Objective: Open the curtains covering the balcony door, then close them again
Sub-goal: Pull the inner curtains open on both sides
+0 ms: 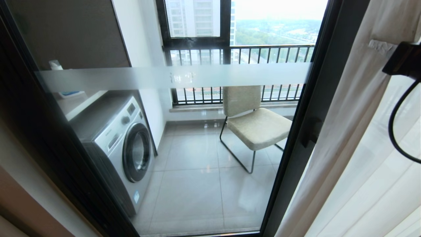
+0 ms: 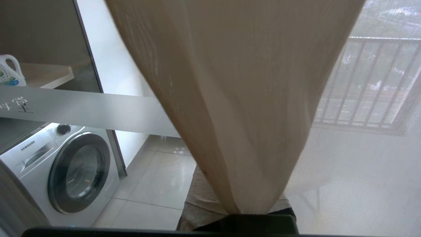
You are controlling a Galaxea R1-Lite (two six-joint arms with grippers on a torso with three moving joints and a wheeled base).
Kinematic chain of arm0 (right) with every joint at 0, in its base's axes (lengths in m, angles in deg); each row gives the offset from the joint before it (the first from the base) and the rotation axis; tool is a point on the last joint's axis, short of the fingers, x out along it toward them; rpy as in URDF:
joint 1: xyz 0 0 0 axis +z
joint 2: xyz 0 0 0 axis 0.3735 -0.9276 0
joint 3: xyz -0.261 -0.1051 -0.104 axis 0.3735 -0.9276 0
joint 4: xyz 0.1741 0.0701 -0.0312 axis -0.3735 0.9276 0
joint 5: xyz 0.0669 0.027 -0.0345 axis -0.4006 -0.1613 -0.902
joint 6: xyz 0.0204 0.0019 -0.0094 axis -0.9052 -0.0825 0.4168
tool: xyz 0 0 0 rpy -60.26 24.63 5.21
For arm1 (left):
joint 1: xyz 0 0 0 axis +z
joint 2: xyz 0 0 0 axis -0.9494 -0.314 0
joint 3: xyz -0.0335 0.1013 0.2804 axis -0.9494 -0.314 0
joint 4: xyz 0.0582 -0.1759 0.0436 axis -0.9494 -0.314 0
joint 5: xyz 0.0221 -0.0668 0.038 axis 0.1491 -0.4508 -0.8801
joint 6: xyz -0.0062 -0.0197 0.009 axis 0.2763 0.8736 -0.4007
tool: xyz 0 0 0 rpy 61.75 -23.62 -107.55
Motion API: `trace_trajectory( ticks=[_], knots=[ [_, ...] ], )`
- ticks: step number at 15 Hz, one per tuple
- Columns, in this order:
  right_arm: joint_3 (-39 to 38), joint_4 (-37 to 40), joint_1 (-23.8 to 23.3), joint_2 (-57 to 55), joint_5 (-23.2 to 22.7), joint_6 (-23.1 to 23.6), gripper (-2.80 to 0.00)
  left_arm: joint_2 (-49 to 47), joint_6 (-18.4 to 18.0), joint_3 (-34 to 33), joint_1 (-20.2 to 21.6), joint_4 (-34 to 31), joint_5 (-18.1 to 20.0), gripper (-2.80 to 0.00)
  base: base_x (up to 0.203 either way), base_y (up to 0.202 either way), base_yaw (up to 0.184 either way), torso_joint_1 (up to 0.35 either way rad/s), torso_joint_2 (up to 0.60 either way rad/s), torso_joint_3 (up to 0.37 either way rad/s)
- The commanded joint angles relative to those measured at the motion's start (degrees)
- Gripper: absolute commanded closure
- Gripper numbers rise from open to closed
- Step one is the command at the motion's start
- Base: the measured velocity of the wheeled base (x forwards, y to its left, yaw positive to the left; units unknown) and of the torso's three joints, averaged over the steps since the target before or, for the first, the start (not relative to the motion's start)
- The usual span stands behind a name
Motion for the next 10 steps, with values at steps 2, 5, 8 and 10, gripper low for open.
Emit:
trace_trajectory(
  ticks=[2,5,8,10],
  knots=[
    [0.09,-0.21,-0.07,0.32,0.47,-0.01,0.0,0.05,-0.08,0.0,0.01,0.04,-0.03,0.0,0.0,0.0,0.0,0.0,0.0,0.0],
    [-0.18,0.05,-0.24,1.17,1.35,-0.18,0.0,0.05,0.0,0.0,0.01,0.04,-0.03,0.0,0.0,0.0,0.0,0.0,0.0,0.0],
    [-0.18,0.05,-0.24,1.38,1.26,-0.18,0.0,0.05,0.0,0.0,-0.08,0.04,-0.03,0.0,0.0,0.0,0.0,0.0,0.0,0.0],
    [-0.49,0.11,-0.24,1.49,1.35,-0.18,0.0,0.05,0.0,0.0,0.01,0.04,-0.03,0.0,0.0,0.0,0.0,0.0,0.0,0.0]
  ],
)
